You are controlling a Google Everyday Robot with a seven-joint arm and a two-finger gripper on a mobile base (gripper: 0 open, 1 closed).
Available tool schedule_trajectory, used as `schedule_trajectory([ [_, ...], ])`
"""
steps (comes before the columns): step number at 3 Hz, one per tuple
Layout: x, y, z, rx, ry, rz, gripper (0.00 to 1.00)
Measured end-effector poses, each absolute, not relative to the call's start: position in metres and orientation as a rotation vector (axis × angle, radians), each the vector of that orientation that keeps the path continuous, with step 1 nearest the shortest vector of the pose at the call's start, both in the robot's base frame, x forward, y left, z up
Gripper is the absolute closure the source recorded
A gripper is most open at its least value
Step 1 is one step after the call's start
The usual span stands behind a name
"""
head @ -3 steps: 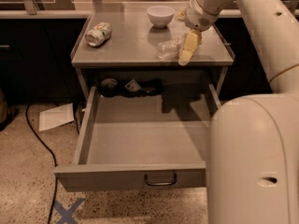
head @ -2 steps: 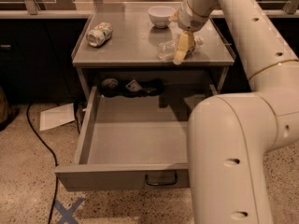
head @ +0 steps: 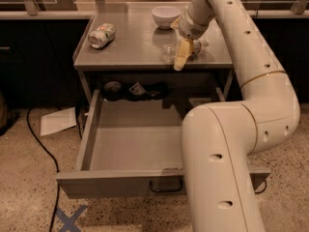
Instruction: Place water bottle into top drawer
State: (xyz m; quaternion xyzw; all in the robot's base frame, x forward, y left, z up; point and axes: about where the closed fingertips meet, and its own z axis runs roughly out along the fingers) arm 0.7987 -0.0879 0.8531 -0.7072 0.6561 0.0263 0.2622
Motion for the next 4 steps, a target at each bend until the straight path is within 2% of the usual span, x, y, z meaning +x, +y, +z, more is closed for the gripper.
schedule_trajectory([
  [2, 0.805, -0.099, 0.828, -1.853, 1.825, 0.133, 0.00],
  [3, 0.808, -0.096, 0.826, -1.849, 1.820, 0.131, 0.19],
  [4, 0.808, -0.096, 0.826, -1.849, 1.820, 0.131, 0.42],
])
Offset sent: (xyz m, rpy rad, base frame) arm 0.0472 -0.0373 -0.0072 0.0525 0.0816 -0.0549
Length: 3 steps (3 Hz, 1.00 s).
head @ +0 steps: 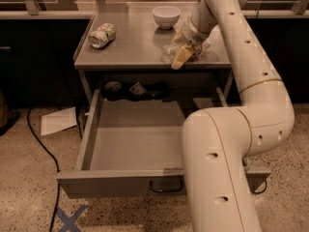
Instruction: Place water bottle into top drawer
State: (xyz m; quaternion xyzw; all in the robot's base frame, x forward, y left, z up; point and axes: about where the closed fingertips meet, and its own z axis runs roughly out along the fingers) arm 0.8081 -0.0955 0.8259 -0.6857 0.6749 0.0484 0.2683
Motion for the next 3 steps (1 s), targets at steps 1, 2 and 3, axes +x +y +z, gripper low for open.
schedule_trajectory([
  [1, 0.808, -0.096, 0.826, -1.849, 1.820, 0.131, 0.65],
  [2, 0.804, -0.080, 0.862, -1.827, 1.734, 0.139, 0.88],
  [3, 0.796, -0.070, 0.890, -1.809, 1.683, 0.140, 1.00],
])
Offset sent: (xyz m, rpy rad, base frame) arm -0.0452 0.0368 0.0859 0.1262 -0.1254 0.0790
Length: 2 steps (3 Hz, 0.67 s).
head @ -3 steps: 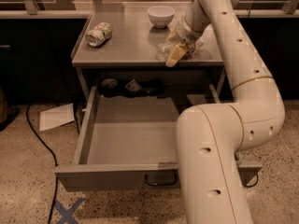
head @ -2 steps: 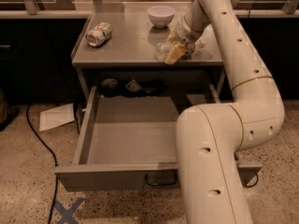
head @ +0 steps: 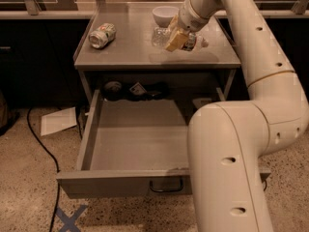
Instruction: Place water bottle into top drawer
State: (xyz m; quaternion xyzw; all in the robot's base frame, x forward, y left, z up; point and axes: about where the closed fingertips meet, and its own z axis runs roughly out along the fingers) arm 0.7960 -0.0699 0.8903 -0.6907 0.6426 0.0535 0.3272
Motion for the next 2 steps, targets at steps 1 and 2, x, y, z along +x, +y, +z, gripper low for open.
schedule_trajectory([
  [1, 0.779, -0.069, 0.918, -1.743, 1.647, 0.160, 1.00],
  [2, 0.752, -0.078, 0.962, -1.640, 1.576, 0.132, 1.00],
])
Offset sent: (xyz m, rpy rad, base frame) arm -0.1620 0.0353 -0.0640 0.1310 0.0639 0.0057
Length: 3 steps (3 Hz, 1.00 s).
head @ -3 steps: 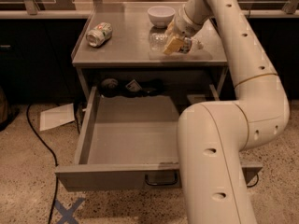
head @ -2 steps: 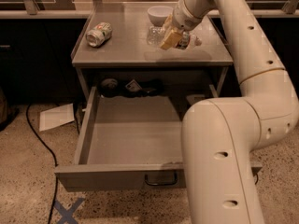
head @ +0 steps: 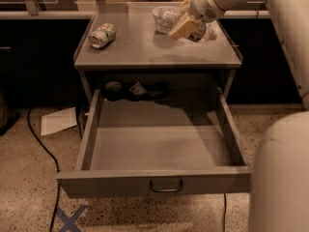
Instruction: Place water bottle into top drawer
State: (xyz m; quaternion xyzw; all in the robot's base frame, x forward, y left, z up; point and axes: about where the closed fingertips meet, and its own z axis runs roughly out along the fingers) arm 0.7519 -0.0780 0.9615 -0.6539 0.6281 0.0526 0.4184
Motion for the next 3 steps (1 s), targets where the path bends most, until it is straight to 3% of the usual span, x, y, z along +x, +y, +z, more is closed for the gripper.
schedule_trajectory([
  [2, 0.675, -0.056, 0.947, -1.617, 1.525, 0.210, 1.00],
  [3, 0.646, -0.025, 0.869, -1.758, 1.547, 0.300, 1.00],
])
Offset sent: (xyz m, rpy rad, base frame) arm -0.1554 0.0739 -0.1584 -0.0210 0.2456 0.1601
